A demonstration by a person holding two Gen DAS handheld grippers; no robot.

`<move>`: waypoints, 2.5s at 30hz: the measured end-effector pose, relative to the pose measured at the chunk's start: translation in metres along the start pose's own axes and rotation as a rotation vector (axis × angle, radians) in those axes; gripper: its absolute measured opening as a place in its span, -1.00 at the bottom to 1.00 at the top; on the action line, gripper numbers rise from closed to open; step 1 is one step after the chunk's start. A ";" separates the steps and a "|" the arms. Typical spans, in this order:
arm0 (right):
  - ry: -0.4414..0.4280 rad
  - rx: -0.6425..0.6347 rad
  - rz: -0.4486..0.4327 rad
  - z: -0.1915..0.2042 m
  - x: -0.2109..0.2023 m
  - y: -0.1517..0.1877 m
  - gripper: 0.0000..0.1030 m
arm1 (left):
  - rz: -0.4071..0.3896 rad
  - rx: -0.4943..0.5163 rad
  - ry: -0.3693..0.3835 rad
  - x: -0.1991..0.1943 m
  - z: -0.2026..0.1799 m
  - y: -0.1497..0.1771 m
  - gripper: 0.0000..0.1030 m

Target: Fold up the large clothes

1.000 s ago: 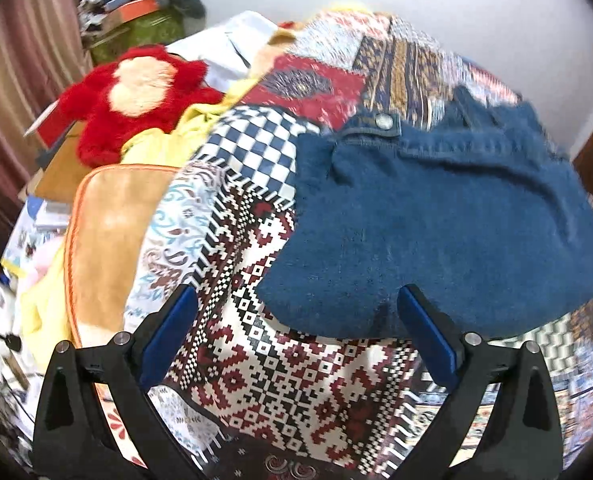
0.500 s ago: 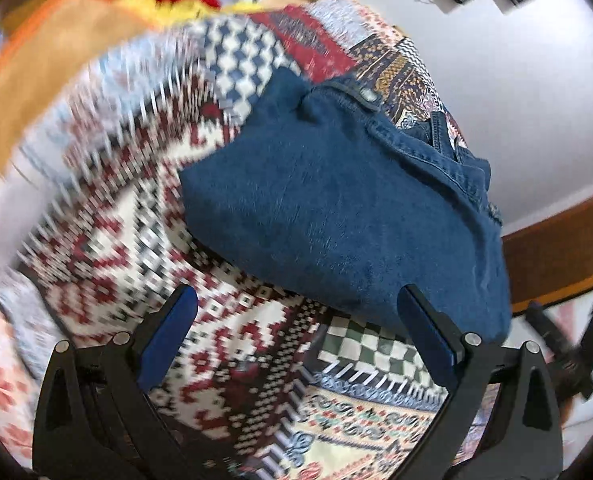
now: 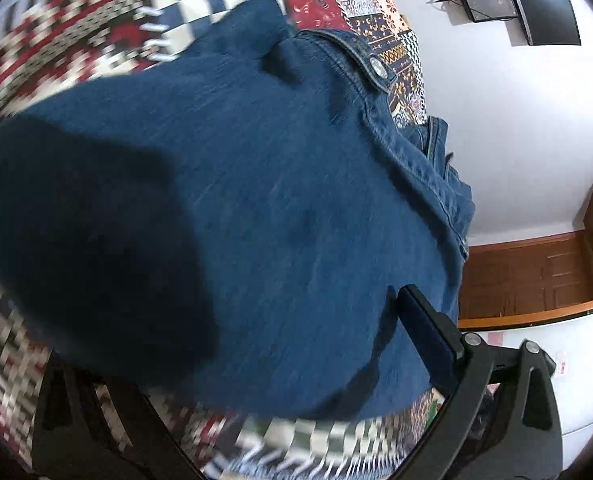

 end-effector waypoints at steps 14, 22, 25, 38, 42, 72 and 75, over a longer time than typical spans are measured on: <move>-0.019 0.022 -0.001 0.003 -0.022 -0.001 0.99 | -0.173 0.012 -0.034 -0.043 -0.016 -0.037 -0.42; -0.001 -0.016 -0.081 0.021 -0.055 -0.023 0.99 | -0.478 0.236 -0.130 -0.132 -0.086 -0.040 -0.46; -0.014 -0.043 -0.112 0.037 -0.060 -0.034 0.99 | -0.600 0.322 -0.179 -0.158 -0.115 -0.046 -0.47; -0.158 -0.176 0.047 0.120 0.028 -0.054 0.99 | -0.744 0.643 -0.298 -0.171 -0.171 -0.019 -0.47; -0.148 -0.199 0.064 0.124 0.041 -0.049 1.00 | -0.725 0.720 -0.297 -0.149 -0.190 -0.006 -0.47; -0.045 0.454 -0.151 -0.096 -0.144 0.111 0.99 | -0.013 1.239 -0.324 0.035 -0.180 0.216 -0.38; -0.037 0.454 -0.158 -0.090 -0.149 0.114 0.99 | 0.038 1.207 -0.281 0.024 -0.178 0.226 0.03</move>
Point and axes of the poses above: each gripper's, at about its wrist camera, not at the fingertips, and x roughly the way its jaws point, z to its left, y to its underside, the point moved 10 cm from there along x, roughly the way its jaws point, and after that the axes turned 10 degrees about -x, right-handed, at the moved point
